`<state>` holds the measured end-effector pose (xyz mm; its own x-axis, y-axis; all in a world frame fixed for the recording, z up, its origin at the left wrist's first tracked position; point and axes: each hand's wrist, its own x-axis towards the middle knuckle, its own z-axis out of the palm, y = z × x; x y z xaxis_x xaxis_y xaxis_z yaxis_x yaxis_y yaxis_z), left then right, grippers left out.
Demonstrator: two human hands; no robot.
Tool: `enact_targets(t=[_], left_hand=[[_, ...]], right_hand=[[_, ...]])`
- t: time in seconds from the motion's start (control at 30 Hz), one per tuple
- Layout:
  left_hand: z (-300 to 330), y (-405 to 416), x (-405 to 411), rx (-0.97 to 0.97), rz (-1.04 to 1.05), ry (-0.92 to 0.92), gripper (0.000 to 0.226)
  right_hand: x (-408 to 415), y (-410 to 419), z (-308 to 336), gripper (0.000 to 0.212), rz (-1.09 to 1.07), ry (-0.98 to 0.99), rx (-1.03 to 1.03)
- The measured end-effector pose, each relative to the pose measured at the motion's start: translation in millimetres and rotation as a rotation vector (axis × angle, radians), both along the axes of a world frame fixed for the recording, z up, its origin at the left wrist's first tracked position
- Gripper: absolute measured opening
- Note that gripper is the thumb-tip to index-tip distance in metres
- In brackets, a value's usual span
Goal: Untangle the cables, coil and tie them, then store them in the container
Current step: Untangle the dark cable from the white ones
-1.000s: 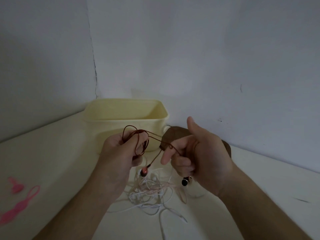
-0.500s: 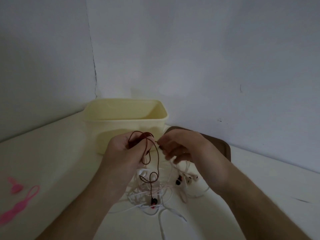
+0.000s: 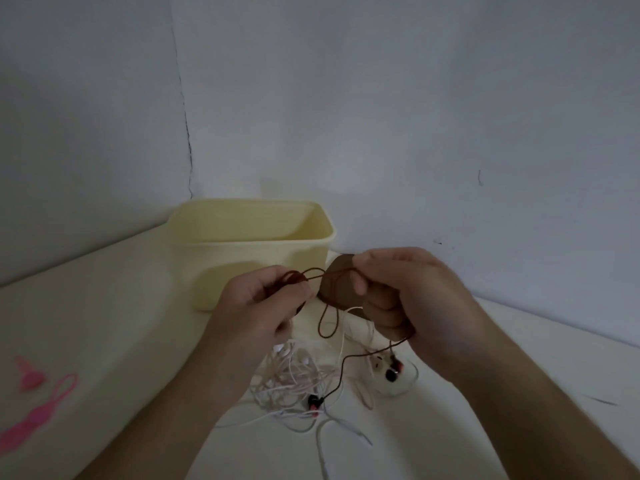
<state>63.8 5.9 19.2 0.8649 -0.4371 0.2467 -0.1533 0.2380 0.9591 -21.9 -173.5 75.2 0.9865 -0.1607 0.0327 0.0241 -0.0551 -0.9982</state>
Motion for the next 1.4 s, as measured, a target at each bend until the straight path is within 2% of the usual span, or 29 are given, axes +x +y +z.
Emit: enact_targets(t=[0.13,0.27,0.37,0.5,0.7,0.8,0.9,1.03,1.07,1.13,1.23,1.27,1.3,1.4], left_hand=[[-0.5,-0.6,2.8,-0.038,-0.084,0.045,0.029],[-0.7,-2.5,1.9,-0.074,-0.087,0.102,0.019],[-2.2,-2.7,3.5,-0.031,-0.005,0.082,0.025],[-1.3,-1.4,3.4,-0.008,-0.036,0.076,0.027],[-3.2,1.2,4.2,0.029,-0.111,0.064,0.017],[-1.3,2.7,4.4,0.000,-0.107,0.035,0.020],[-0.9,2.8,4.4,-0.040,-0.100,0.010,0.020],[-1.3,2.1,2.5,-0.009,-0.101,0.005,0.027],[-1.3,1.5,2.0,0.007,-0.101,0.003,0.027],[-2.0,0.5,0.6,0.037,-0.100,-0.002,0.026],[-3.5,-0.8,-1.6,0.053,-0.110,-0.006,0.024],[-3.7,-0.8,-2.4,0.061,-0.110,-0.012,0.023],[-3.3,-1.0,-2.9,0.072,-0.107,-0.020,0.022],[-3.2,-0.6,-2.6,0.094,-0.086,-0.025,0.022]], right_hand=[[-1.9,-7.6,4.6,0.042,-0.097,-0.088,0.073],[-2.6,-9.3,5.9,0.045,-0.125,-0.128,0.072],[-5.8,-16.2,13.0,0.054,-0.205,-0.140,-0.036],[-13.6,-38.1,23.5,0.054,-0.407,-0.164,-0.275],[-18.0,-66.2,28.6,0.057,-0.694,-0.192,-0.053],[-13.1,-68.8,23.0,0.051,-0.721,-0.139,0.034],[-8.9,-70.8,12.7,0.043,-0.636,0.044,-0.249],[-5.3,-56.0,2.4,0.031,-0.345,0.382,-0.714],[-4.9,-48.1,2.8,0.023,-0.307,0.389,-0.813],[-4.0,-27.1,3.8,0.015,-0.224,0.258,-0.841],[-0.6,3.5,-0.6,0.047,0.099,0.091,-0.465],[1.8,10.9,-6.6,0.051,0.177,0.076,-0.423],[5.2,14.3,-13.3,0.047,0.199,0.056,-0.481],[9.5,9.2,-16.5,0.006,0.061,0.009,-0.790]])
